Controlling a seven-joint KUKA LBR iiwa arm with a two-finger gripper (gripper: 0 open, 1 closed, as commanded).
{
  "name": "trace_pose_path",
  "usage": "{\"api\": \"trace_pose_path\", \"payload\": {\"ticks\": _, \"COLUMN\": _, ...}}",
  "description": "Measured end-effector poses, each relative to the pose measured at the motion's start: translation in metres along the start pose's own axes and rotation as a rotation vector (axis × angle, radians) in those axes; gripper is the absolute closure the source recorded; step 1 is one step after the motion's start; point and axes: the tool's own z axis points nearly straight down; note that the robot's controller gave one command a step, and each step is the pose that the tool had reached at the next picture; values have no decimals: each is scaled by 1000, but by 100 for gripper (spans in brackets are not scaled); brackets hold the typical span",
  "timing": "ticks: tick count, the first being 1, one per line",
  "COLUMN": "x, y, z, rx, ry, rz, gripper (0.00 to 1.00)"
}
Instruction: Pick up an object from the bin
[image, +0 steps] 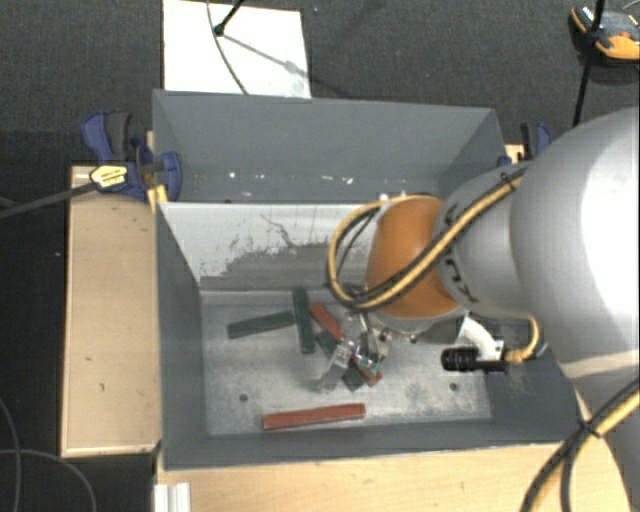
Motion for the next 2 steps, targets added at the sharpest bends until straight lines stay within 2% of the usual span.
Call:
{"api": "trace_pose_path", "payload": {"ticks": 1, "x": -2, "y": 1, "z": 14, "rx": -8, "ry": -8, "rz": 48, "gripper": 100}}
{"api": "trace_pose_path", "payload": {"ticks": 2, "x": -2, "y": 1, "z": 14, "rx": -8, "ry": -8, "rz": 56, "gripper": 100}}
